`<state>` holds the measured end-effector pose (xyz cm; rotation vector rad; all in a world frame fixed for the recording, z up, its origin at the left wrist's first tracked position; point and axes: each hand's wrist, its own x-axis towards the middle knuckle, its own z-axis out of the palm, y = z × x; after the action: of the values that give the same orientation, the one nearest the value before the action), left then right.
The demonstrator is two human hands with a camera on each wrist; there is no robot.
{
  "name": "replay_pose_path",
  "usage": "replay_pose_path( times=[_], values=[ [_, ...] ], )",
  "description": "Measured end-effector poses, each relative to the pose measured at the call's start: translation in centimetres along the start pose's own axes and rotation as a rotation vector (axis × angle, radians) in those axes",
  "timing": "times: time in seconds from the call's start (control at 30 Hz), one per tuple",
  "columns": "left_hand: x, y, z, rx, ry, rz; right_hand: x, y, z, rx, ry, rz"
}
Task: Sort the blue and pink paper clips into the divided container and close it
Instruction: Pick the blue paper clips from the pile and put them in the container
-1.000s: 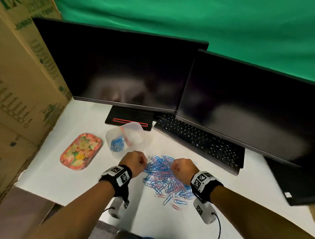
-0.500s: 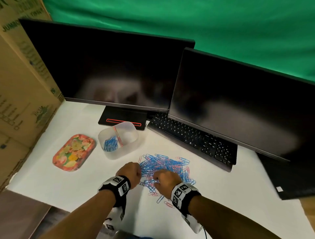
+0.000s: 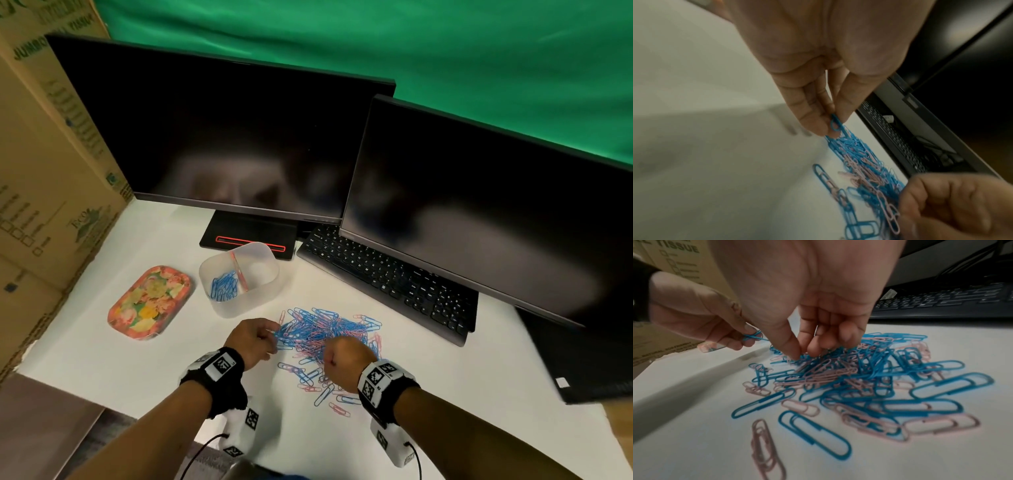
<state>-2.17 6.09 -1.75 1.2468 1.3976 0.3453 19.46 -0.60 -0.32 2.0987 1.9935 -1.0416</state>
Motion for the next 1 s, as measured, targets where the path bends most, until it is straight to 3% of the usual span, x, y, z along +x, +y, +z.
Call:
replay_pose_path(
  times=[0.2,0.47,0.53,0.63,0.7,0.87,1.0],
  values=[
    [-0.3,0.7,0.5,-0.266,-0.007,-0.131,-0.3,1.8,-0.6,0.006,-0.034,0.054],
    [-0.1,1.1,0.5,-0.548,0.049,-0.272,-1.1,2.4,-2.2,-0.248,-0.009,0.16],
    [-0.2,1.3,0.7,-0.624,0.033,-0.302,-1.2,2.1,-2.3,-0.282,0.049,0.093],
    [-0.3,1.5,1.1,-0.683,0.006,-0.309,-1.1,1.1,-1.4,-0.275,0.08,-0.13],
    [-0.3,1.5,1.5,-0.656,0.002,-0.276,-0.7,0.3,-0.4,-0.319,0.049,-0.237],
    [-0.6,0.9,2.5,-0.511,0.003,-0.204,0.8,-0.4,1.1,-0.447,0.019,-0.276],
    [-1.0,0.6,3.1,-0.139,-0.067,-0.085,0.9,-0.4,0.8,-0.37,0.085,-0.289]
  ],
)
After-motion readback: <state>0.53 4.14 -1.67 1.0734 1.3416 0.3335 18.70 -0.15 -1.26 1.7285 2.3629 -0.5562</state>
